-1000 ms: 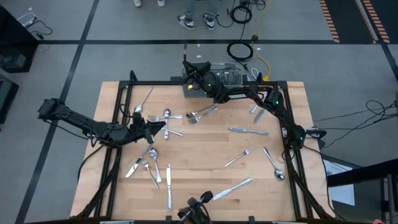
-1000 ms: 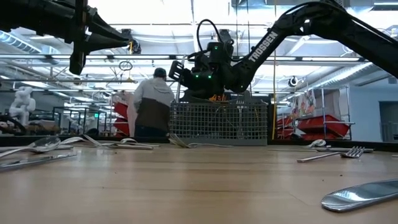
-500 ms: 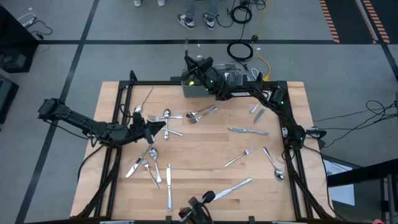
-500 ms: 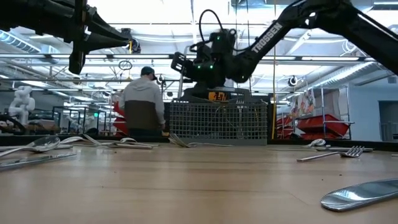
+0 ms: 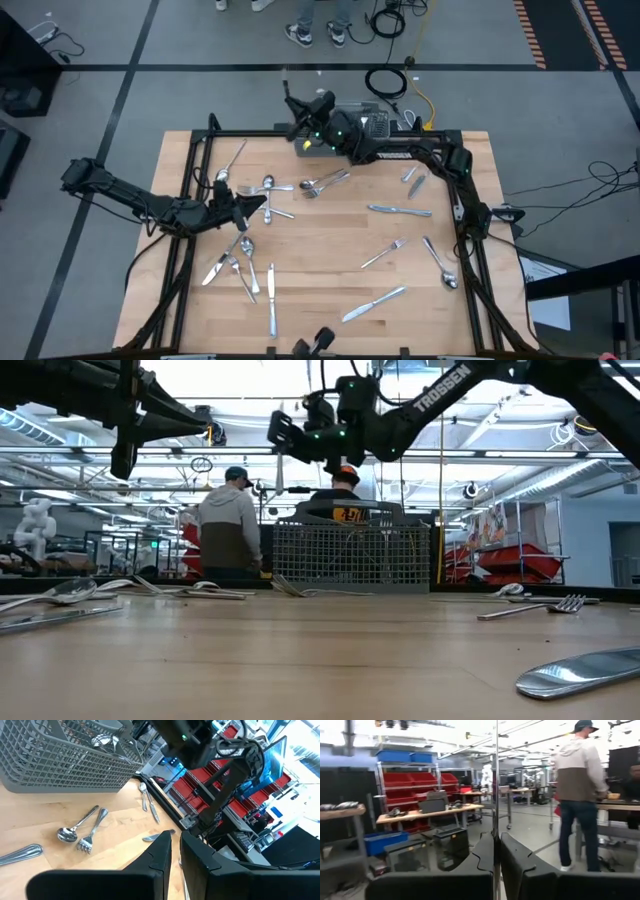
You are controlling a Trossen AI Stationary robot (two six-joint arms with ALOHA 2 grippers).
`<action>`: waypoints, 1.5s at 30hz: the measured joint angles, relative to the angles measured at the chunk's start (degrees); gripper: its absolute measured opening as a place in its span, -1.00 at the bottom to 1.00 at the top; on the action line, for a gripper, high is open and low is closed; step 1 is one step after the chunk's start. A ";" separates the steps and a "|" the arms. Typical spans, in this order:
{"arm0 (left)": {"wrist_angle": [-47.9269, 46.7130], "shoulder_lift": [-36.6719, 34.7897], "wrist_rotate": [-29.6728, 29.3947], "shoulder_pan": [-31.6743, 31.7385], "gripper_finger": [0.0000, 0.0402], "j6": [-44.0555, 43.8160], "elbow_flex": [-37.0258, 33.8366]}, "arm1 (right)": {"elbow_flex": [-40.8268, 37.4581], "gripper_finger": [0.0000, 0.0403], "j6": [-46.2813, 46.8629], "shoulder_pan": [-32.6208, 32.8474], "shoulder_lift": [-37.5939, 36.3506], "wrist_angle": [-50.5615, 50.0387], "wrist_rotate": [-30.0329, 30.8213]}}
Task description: Sort silverware
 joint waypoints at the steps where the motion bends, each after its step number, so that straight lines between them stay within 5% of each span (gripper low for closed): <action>1: 0.02 0.00 0.00 0.00 -0.76 0.00 0.00 | -0.03 -1.00 -0.59 0.56 0.00 -0.11 0.26; 13: 0.00 0.00 0.00 0.00 -0.76 -0.01 0.00 | -19.85 -1.00 -1.33 0.73 -5.05 20.71 3.96; 21: -0.14 0.00 -0.02 0.00 -0.76 0.04 0.00 | -16.14 -1.00 0.82 0.31 -1.29 19.24 -0.14; 45: -1.50 0.00 -0.02 0.00 -0.76 -0.31 0.00 | -14.78 -1.00 3.52 -2.21 2.25 20.59 1.34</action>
